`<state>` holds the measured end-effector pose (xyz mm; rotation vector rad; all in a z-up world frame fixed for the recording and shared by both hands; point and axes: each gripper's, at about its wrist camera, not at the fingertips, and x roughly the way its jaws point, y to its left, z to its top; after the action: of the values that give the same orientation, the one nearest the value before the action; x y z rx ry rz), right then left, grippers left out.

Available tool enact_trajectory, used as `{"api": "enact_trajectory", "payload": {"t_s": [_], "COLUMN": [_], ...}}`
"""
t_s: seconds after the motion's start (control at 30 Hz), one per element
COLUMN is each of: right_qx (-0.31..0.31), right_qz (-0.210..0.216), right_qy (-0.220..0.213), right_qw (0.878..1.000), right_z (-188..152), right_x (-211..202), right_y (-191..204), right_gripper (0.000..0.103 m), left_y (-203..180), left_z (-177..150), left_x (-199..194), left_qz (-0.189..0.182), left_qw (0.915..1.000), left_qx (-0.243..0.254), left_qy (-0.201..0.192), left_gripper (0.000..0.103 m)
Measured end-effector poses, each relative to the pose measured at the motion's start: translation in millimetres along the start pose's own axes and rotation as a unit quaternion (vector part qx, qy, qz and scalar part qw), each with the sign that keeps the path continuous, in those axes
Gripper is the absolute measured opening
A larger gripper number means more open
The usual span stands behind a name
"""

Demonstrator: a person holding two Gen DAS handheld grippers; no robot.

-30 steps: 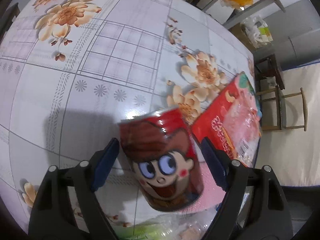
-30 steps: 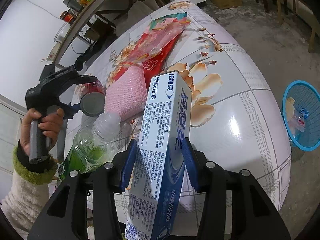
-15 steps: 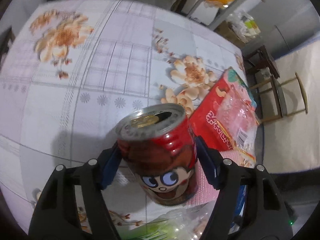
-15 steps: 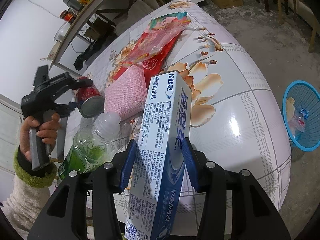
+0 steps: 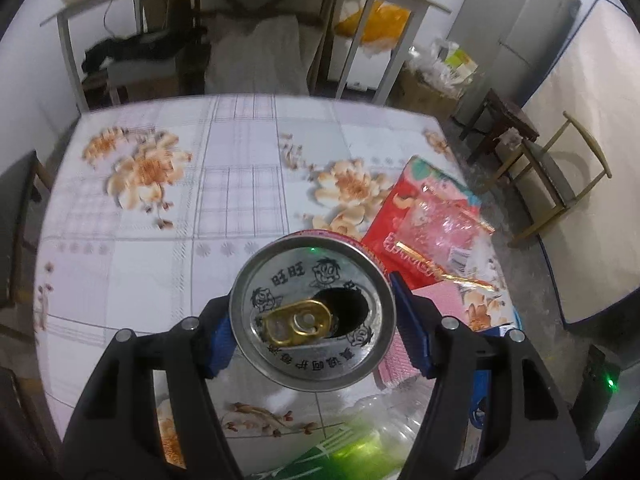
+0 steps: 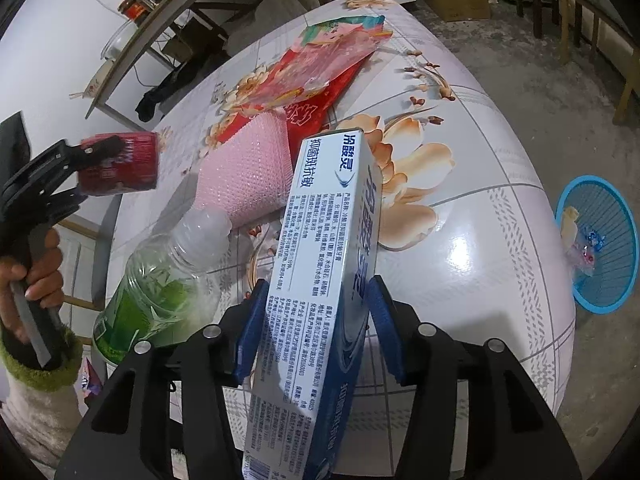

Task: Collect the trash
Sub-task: 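Carry the toothpaste box and red can with both tools to the wastebasket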

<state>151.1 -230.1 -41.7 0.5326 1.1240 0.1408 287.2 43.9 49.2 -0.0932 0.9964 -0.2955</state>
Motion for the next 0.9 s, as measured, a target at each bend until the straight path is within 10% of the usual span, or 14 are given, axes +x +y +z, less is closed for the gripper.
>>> {"api": "enact_trajectory", "payload": {"t_s": [0.9], "right_qx": [0.066], "right_qz": [0.077], "right_qy": [-0.049], "right_qw": [0.994], "right_z": [-18], "right_x": [-50], "right_y": [-34], "right_gripper": [0.035], "left_y": [-97], "left_z": [-25], "left_x": [-73], "left_qz": [-0.109], "left_qw": [0.991], "left_qx": [0.069], "left_qy": [-0.035], "left_gripper": [0.064]}}
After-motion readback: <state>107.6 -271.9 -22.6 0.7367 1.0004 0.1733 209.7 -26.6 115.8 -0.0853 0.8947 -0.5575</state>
